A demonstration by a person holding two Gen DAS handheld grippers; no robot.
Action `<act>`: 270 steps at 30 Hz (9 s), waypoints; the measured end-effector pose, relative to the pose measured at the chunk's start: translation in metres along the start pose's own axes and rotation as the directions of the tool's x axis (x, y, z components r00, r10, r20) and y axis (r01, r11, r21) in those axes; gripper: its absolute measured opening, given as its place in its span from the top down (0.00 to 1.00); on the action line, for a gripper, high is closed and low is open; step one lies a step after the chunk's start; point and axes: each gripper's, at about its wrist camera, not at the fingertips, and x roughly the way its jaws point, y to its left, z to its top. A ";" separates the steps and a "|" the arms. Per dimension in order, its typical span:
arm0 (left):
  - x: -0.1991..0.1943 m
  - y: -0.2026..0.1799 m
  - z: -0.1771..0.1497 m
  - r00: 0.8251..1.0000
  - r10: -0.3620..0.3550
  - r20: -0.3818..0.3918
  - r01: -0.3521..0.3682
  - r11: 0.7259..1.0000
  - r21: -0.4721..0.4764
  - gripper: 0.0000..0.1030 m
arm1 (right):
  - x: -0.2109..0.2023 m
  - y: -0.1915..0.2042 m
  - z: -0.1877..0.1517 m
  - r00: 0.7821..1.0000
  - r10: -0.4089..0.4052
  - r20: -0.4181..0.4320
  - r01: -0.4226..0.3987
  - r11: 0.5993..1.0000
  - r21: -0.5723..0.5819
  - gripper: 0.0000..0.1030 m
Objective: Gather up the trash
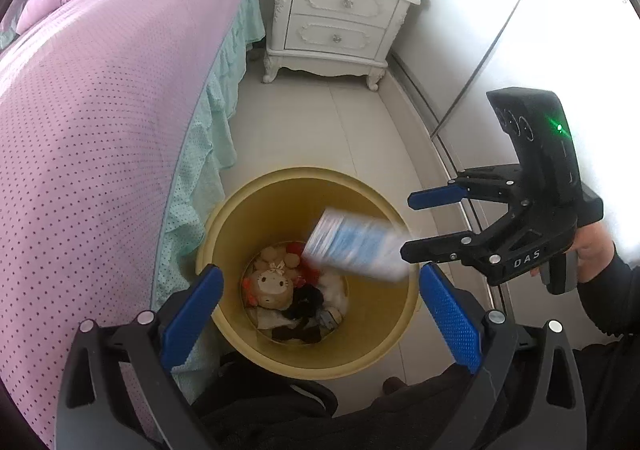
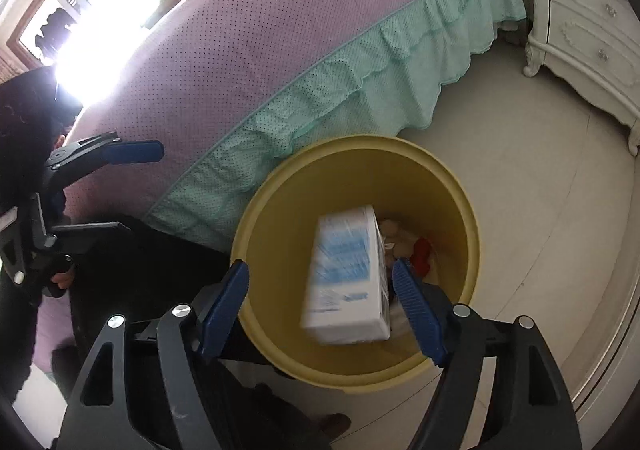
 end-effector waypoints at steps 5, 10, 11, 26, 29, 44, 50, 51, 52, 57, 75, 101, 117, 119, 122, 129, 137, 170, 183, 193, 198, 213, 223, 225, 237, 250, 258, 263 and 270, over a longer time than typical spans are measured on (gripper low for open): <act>-0.002 0.004 0.000 1.000 -0.014 0.016 0.015 1.000 -0.023 0.05 | -0.006 -0.002 0.002 1.000 -0.002 0.020 0.002 1.000 0.006 0.29; -0.006 0.002 0.001 0.999 -0.006 0.036 0.007 1.000 -0.020 0.05 | -0.011 0.000 0.006 0.999 -0.001 0.033 0.001 1.000 0.004 0.29; -0.007 0.001 0.001 0.999 -0.003 0.042 0.004 1.000 -0.018 0.05 | -0.012 0.001 0.007 0.999 0.001 0.037 -0.001 1.000 0.003 0.29; -0.117 0.017 -0.058 0.929 0.301 0.216 -0.258 0.944 -0.207 0.05 | -0.045 0.116 0.049 0.952 0.260 0.161 -0.209 0.937 -0.281 0.22; -0.158 0.028 -0.084 0.878 0.429 0.213 -0.350 0.878 -0.327 0.04 | -0.045 0.152 0.059 0.923 0.342 0.174 -0.269 0.900 -0.344 0.15; -0.318 0.080 -0.215 0.525 0.849 -0.057 -0.523 0.269 -0.809 0.04 | 0.004 0.350 0.086 0.825 0.551 0.128 -0.386 0.714 -0.584 0.08; -0.330 0.096 -0.237 0.482 0.868 -0.115 -0.487 0.157 -0.859 0.04 | 0.017 0.392 0.085 0.820 0.568 0.068 -0.403 0.658 -0.636 0.08; -0.331 0.101 -0.239 0.473 0.871 -0.133 -0.486 0.133 -0.864 0.04 | 0.017 0.397 0.086 0.811 0.582 0.061 -0.415 0.646 -0.641 0.08; -0.332 0.106 -0.240 0.472 0.870 -0.144 -0.483 0.119 -0.867 0.04 | 0.018 0.401 0.085 0.801 0.595 0.062 -0.424 0.638 -0.643 0.08; -0.331 0.140 -0.247 0.458 0.865 -0.206 -0.496 0.057 -0.866 0.04 | 0.024 0.415 0.087 0.795 0.604 0.052 -0.425 0.617 -0.662 0.08; -0.321 0.245 -0.254 0.500 0.790 -0.355 -0.472 -0.095 -0.876 0.29 | 0.064 0.424 0.113 0.801 0.598 -0.042 -0.503 0.632 -0.590 0.08; -0.395 0.212 -0.342 0.534 0.839 -0.106 -0.185 -0.007 -0.983 0.69 | 0.138 0.560 0.143 0.853 0.495 -0.164 -0.475 0.608 -0.636 0.08; -0.399 0.221 -0.358 0.552 0.833 -0.025 -0.135 0.060 -0.989 0.69 | 0.219 0.627 0.180 0.905 0.372 -0.207 -0.421 0.708 -0.567 0.10; -0.398 0.222 -0.358 0.555 0.831 -0.022 -0.130 0.060 -0.990 0.69 | 0.219 0.628 0.179 0.886 0.399 -0.235 -0.458 0.685 -0.567 0.26; -0.395 0.223 -0.358 0.572 0.820 -0.008 -0.113 0.069 -0.991 0.69 | 0.214 0.623 0.177 0.843 0.455 -0.285 -0.533 0.642 -0.551 0.56; -0.388 0.206 -0.342 0.588 0.808 0.021 -0.134 0.124 -0.983 0.69 | 0.173 0.590 0.165 0.833 0.490 -0.258 -0.534 0.589 -0.606 0.67; -0.357 0.168 -0.291 0.647 0.753 0.120 -0.148 0.278 -0.949 0.69 | 0.112 0.485 0.157 0.817 0.538 -0.207 -0.553 0.631 -0.544 0.67; -0.086 0.011 -0.062 0.955 0.228 0.190 -0.069 0.794 -0.604 0.69 | -0.002 0.031 0.035 0.995 0.048 0.086 -0.045 0.998 -0.037 0.55; 0.008 -0.014 -0.038 0.993 0.118 0.030 -0.086 0.851 -0.518 0.69 | -0.016 -0.032 0.016 0.990 0.022 0.139 -0.039 0.992 0.119 0.26; 0.044 -0.015 -0.013 0.984 0.175 -0.031 -0.170 0.875 -0.452 0.10 | -0.019 -0.055 0.007 0.989 0.013 0.149 -0.039 0.984 0.176 0.26; 0.042 -0.012 -0.010 0.977 0.208 -0.043 -0.206 0.877 -0.434 0.10 | -0.013 -0.054 0.011 0.991 0.025 0.133 -0.048 0.984 0.172 0.26; 0.037 -0.007 -0.018 0.974 0.221 -0.041 -0.215 0.863 -0.458 0.10 | -0.005 -0.031 0.014 0.994 0.044 0.099 -0.055 0.992 0.111 0.26; 0.014 -0.014 -0.017 0.967 0.255 0.014 -0.222 0.868 -0.444 0.10 | -0.020 -0.013 0.019 0.992 0.039 0.116 -0.048 0.996 0.074 0.26; 0.003 -0.014 -0.019 0.956 0.291 0.032 -0.247 0.862 -0.443 0.10 | -0.027 -0.001 0.021 0.991 0.031 0.130 -0.037 0.998 0.043 0.26; -0.088 -0.011 -0.054 0.852 0.504 0.141 -0.382 0.783 -0.491 0.08 | -0.045 0.095 0.034 0.982 0.114 0.152 -0.086 0.980 -0.181 0.25; -0.214 -0.003 -0.137 0.577 0.809 0.111 -0.540 0.480 -0.691 0.04 | -0.053 0.241 0.063 0.913 0.358 0.196 -0.226 0.843 -0.487 0.15; -0.281 -0.010 -0.186 0.403 0.914 0.042 -0.548 0.277 -0.789 0.04 | -0.052 0.317 0.062 0.855 0.494 0.157 -0.318 0.740 -0.593 0.10; -0.309 -0.018 -0.202 0.295 0.955 -0.041 -0.581 0.146 -0.800 0.04 | -0.052 0.342 0.054 0.838 0.530 0.125 -0.348 0.699 -0.625 0.10; -0.330 -0.013 -0.215 0.210 0.969 -0.129 -0.611 0.027 -0.791 0.04 | -0.051 0.354 0.051 0.842 0.525 0.122 -0.347 0.702 -0.622 0.08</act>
